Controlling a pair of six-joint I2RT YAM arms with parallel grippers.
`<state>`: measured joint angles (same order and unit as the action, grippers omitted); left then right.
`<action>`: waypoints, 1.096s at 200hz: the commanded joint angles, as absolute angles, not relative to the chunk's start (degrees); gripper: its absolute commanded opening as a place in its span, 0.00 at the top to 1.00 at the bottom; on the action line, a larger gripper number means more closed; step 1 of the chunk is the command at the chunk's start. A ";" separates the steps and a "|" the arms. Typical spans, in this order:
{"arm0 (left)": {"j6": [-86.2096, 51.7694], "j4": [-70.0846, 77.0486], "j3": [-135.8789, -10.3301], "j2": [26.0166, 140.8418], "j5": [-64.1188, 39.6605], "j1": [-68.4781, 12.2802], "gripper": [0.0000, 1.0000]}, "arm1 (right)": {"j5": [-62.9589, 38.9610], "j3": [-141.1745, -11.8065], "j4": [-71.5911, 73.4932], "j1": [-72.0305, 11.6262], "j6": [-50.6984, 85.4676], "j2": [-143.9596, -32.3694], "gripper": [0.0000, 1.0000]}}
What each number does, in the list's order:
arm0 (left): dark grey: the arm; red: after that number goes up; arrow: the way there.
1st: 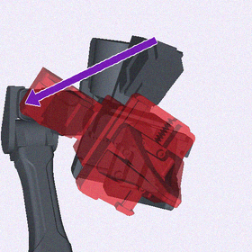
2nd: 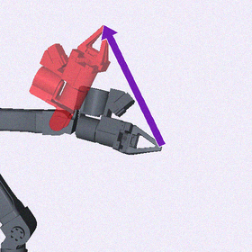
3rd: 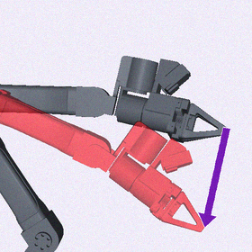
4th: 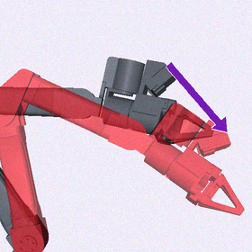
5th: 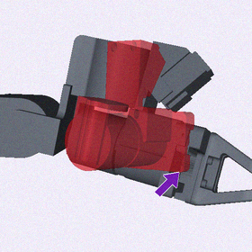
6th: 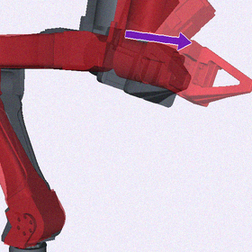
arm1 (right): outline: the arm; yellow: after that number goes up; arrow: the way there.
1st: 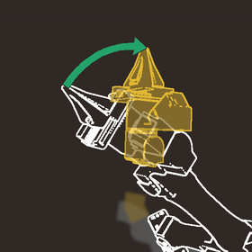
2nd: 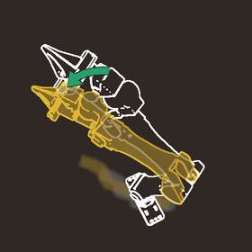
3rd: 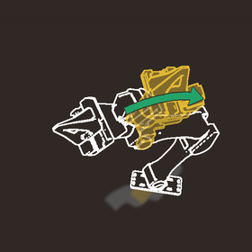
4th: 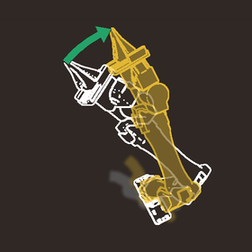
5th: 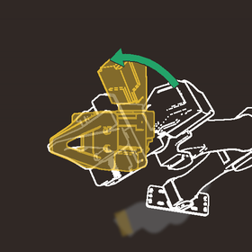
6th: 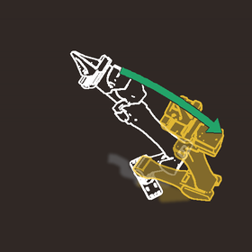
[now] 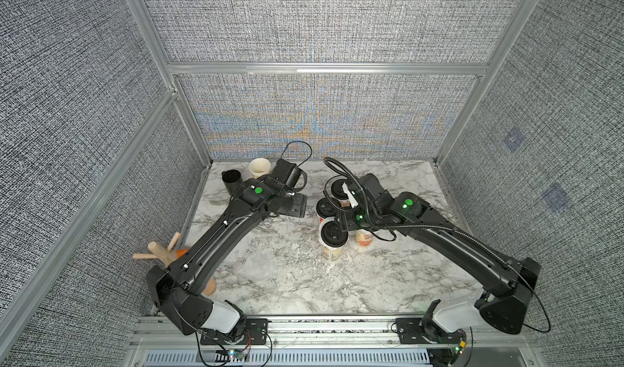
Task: Put the leak-proof paper on the milk tea cups
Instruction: Secure the cup lid on the cup.
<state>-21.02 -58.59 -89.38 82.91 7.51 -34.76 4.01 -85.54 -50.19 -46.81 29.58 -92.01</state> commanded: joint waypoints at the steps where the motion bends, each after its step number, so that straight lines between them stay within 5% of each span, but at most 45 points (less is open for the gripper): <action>1: -19.83 -58.70 -90.06 82.45 7.95 -32.10 0.21 | 4.22 -85.86 -50.03 -46.67 28.89 -92.05 0.36; 77: -19.02 -55.55 -84.88 79.00 -8.35 -31.29 0.27 | 2.20 -83.29 -49.52 -49.33 28.92 -92.84 0.48; 106: -18.73 -55.68 -82.41 75.94 -9.82 -31.84 0.27 | 3.80 -84.44 -50.99 -50.36 29.78 -94.43 0.43; 219: -19.26 -53.31 -81.63 82.63 -9.25 -41.48 0.29 | 7.42 -82.25 -52.27 -50.33 31.78 -95.59 0.46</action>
